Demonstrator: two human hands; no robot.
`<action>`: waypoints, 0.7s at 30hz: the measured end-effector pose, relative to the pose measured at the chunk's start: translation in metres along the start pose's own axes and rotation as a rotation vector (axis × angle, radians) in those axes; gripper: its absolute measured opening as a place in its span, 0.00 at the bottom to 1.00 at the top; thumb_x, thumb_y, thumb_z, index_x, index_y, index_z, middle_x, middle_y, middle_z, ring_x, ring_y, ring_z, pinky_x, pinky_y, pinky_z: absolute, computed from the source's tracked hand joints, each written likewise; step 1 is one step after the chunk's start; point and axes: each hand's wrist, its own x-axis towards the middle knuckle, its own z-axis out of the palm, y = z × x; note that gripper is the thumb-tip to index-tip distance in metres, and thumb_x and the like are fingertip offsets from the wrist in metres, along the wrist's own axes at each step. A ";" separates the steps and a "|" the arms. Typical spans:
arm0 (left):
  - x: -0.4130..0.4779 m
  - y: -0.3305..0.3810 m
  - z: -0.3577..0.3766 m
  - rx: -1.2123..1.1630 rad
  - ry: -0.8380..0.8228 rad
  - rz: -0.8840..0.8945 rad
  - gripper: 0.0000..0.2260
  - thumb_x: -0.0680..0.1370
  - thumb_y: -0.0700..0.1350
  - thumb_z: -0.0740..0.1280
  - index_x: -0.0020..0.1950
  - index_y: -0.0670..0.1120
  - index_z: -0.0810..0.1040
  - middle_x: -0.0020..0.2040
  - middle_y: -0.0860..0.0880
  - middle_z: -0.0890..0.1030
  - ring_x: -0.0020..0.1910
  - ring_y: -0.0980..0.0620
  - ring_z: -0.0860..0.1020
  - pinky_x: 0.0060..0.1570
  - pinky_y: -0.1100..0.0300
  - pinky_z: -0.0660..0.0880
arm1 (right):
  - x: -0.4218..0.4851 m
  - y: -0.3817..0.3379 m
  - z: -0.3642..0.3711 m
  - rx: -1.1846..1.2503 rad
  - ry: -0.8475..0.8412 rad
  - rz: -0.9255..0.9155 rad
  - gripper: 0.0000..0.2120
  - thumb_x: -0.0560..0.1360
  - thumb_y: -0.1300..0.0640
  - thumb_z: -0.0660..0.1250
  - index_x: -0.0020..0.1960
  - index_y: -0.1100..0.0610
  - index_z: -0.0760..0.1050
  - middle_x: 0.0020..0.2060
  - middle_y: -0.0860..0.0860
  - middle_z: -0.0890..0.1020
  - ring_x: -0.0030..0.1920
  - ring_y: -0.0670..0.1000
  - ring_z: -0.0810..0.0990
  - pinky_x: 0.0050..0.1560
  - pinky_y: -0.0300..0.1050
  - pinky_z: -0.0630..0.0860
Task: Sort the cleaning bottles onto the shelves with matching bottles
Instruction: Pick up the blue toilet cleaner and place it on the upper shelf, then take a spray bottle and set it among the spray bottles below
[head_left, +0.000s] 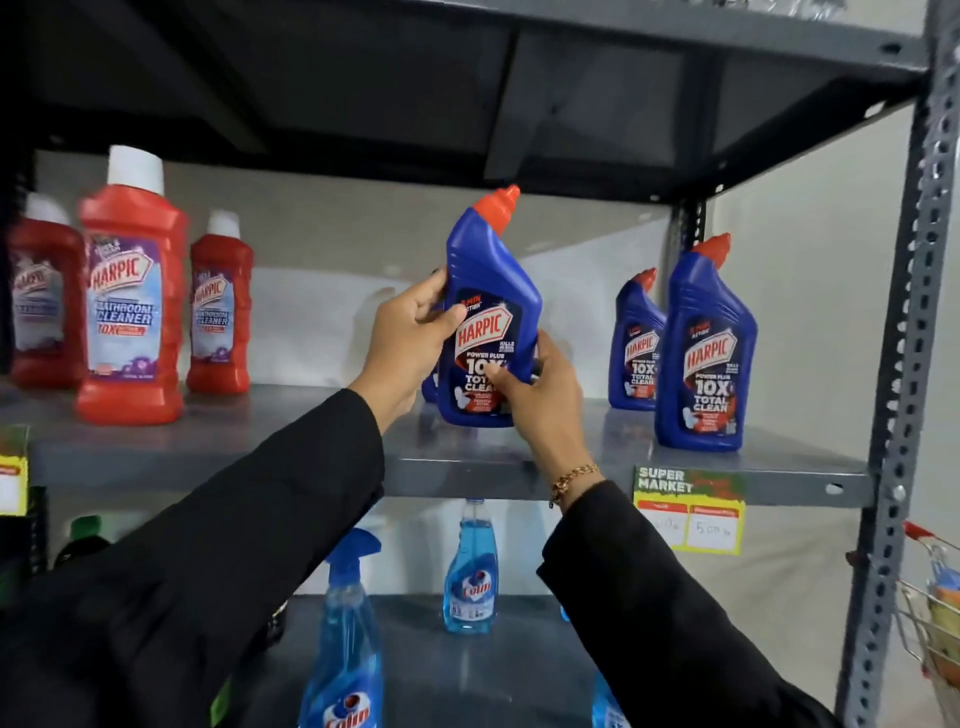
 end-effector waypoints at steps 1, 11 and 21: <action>0.003 -0.007 0.001 0.009 0.014 -0.015 0.20 0.77 0.33 0.62 0.69 0.43 0.68 0.52 0.53 0.78 0.41 0.70 0.79 0.38 0.74 0.75 | 0.003 0.004 0.003 -0.014 -0.020 0.027 0.18 0.72 0.61 0.69 0.60 0.55 0.70 0.51 0.53 0.81 0.50 0.54 0.80 0.55 0.60 0.79; 0.008 -0.026 -0.008 0.098 -0.009 -0.079 0.21 0.78 0.36 0.61 0.70 0.48 0.67 0.56 0.52 0.78 0.49 0.61 0.78 0.40 0.73 0.76 | 0.011 0.012 0.014 -0.079 -0.094 0.127 0.16 0.74 0.59 0.66 0.61 0.58 0.69 0.57 0.57 0.80 0.56 0.58 0.79 0.56 0.52 0.76; -0.138 -0.087 -0.060 0.401 0.458 0.547 0.07 0.79 0.46 0.59 0.53 0.45 0.73 0.41 0.48 0.77 0.39 0.55 0.75 0.44 0.67 0.73 | -0.131 0.085 0.051 -0.054 0.151 -0.644 0.10 0.78 0.61 0.55 0.54 0.59 0.73 0.51 0.50 0.76 0.55 0.50 0.75 0.62 0.40 0.69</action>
